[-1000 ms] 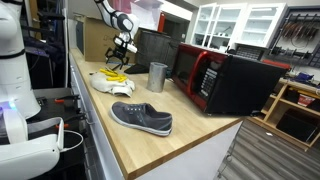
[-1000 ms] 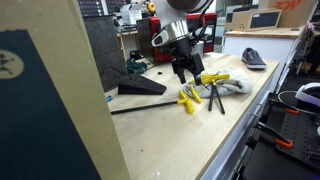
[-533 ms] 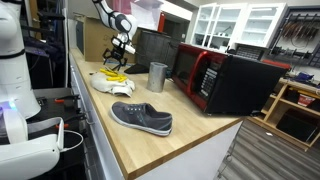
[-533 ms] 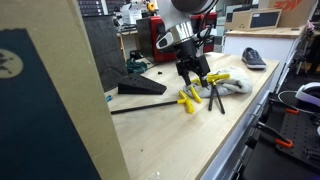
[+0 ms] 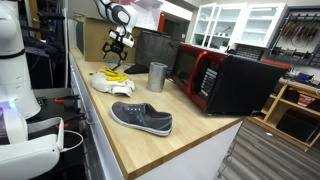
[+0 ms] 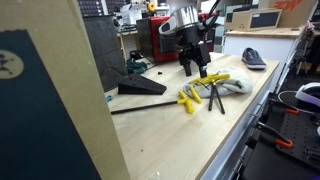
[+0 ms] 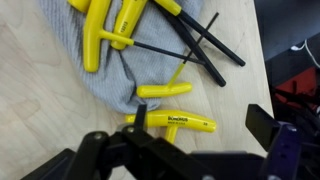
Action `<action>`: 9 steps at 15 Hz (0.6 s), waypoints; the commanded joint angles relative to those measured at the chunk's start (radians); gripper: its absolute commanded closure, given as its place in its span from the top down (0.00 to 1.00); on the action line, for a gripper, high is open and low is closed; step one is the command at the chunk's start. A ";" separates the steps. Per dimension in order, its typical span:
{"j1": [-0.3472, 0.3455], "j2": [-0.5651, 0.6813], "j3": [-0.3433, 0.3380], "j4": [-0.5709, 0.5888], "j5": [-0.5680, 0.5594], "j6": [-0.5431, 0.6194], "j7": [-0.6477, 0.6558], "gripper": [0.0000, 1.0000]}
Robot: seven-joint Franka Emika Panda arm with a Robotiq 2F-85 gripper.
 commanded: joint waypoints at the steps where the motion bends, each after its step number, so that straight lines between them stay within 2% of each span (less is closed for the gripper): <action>1: 0.004 -0.134 -0.020 -0.069 0.082 0.022 0.116 1.00; 3: 0.009 -0.182 -0.031 -0.081 0.102 0.024 0.201 1.00; 9: 0.017 -0.275 -0.051 -0.073 0.070 0.011 0.454 1.00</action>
